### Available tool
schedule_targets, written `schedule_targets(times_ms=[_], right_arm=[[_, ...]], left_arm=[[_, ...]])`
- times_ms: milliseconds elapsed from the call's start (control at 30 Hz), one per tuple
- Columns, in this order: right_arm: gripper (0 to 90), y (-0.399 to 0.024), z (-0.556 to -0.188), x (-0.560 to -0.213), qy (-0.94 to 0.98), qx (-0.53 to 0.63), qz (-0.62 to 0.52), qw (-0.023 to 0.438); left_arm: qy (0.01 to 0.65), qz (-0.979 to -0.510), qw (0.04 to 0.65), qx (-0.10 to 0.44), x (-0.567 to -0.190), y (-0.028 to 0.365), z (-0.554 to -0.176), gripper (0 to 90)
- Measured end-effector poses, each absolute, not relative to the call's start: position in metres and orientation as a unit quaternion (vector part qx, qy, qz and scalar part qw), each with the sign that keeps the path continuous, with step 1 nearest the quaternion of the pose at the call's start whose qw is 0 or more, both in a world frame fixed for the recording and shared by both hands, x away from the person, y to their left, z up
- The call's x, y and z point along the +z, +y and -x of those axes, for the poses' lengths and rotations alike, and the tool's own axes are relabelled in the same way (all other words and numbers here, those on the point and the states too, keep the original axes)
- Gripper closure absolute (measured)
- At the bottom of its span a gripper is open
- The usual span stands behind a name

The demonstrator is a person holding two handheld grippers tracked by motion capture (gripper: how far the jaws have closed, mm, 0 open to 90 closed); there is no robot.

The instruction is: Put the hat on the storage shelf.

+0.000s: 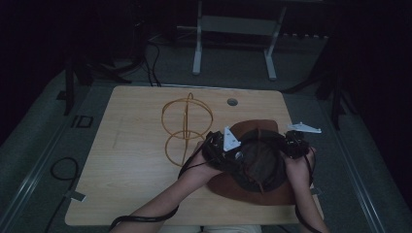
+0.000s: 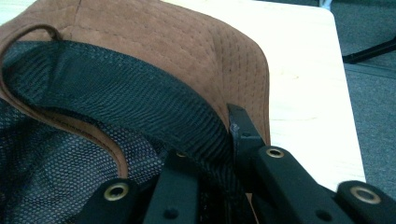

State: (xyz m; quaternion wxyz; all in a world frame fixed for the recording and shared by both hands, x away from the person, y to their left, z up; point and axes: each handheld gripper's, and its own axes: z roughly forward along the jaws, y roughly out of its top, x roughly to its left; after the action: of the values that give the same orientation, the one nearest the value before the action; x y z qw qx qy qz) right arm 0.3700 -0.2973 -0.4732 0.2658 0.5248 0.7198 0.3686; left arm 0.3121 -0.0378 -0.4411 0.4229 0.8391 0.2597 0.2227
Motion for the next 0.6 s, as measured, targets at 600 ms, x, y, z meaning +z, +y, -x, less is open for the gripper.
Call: schedule_targets(times_ms=[600], right_arm=[[83.8,-0.296,-0.357,-0.463,0.711,0.389,-0.521,0.270]], left_arm=[[0.296,-0.856,0.358,0.228,-0.459,-0.081,-0.360,19.2]])
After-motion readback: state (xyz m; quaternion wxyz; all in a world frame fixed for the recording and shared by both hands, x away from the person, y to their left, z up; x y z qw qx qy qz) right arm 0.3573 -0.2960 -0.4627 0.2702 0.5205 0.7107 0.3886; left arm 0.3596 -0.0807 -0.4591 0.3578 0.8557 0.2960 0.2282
